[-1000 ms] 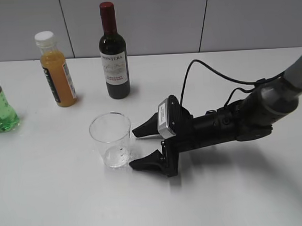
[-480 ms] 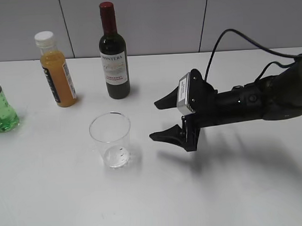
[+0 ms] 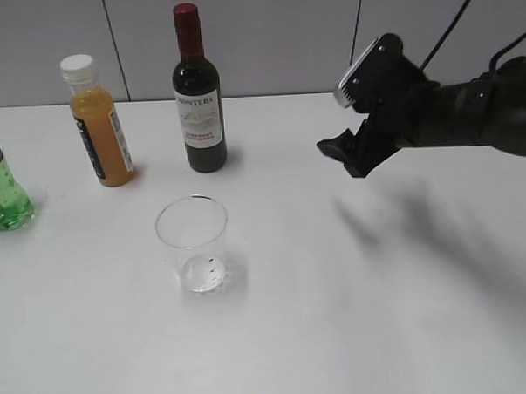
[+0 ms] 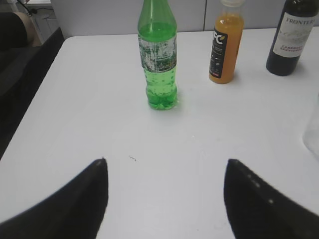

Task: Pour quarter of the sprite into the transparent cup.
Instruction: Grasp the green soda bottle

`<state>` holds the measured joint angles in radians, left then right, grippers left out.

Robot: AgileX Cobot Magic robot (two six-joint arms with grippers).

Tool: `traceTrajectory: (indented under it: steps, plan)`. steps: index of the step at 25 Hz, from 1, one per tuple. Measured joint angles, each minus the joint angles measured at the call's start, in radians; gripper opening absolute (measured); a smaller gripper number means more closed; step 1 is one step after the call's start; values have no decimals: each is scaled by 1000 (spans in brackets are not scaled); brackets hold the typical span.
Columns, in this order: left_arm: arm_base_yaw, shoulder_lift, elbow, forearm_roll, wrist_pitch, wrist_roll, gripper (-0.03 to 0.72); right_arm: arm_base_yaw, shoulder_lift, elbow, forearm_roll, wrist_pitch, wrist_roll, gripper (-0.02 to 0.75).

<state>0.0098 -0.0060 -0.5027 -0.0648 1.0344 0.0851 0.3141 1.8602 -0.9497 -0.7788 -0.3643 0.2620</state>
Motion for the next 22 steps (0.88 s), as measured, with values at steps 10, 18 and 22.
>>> traceTrajectory:
  steps: [10,18,22]
  plan:
    - [0,0,0,0,0,0,553,-103,-118,-162,415,480,-113,655]
    - [0,0,0,0,0,0,553,-186,-119,-459,552,981,-138,638]
    - [0,0,0,0,0,0,553,-248,-123,-555,755,1251,-236,635]
